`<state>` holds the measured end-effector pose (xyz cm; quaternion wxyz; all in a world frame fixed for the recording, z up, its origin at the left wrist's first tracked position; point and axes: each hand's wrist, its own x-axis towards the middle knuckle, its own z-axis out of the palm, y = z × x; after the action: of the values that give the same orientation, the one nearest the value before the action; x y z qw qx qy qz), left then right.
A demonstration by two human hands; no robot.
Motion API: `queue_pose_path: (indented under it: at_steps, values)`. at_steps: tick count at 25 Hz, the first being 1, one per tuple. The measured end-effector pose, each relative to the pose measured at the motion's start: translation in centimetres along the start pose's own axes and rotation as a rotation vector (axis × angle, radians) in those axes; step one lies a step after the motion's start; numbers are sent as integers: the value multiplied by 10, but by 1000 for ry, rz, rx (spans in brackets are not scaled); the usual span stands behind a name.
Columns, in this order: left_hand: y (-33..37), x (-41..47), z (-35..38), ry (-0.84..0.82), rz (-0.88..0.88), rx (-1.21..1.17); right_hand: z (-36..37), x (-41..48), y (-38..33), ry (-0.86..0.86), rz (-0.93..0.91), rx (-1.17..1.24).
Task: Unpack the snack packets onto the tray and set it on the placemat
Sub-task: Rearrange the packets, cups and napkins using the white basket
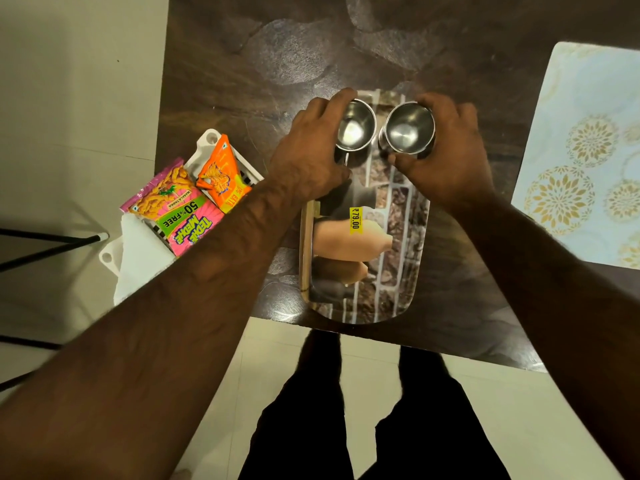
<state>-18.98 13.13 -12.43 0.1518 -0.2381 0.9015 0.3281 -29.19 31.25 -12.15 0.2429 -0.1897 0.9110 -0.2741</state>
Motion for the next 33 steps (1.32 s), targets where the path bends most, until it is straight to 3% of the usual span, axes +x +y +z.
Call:
queue_pose_path:
  at_steps: [10,14,15,21,23,27,30,33]
  values:
    - [12,-12,-10,-25,0,-15,-11,-2,-3,-70,7,-17]
    - [-9,-51,-34,222,-22,-173,-25,-33,-11,179,-76,-85]
    - [-22,-65,-41,306,-65,-238,-24,-42,-16,172,-97,-81]
    - [-104,-151,-53,608,-539,-281,48,-86,-69,-354,-182,45]
    - [-118,-166,-46,517,-594,-368,78,-85,-92,-391,-201,53]
    - [-114,-166,-29,210,-482,-485,115,-69,-132,-366,-127,-24]
    - [-111,-156,-32,252,-422,-502,123,-61,-142,-413,-27,-56]
    - [-115,-143,-46,397,-467,-531,104,-60,-134,-431,-20,179]
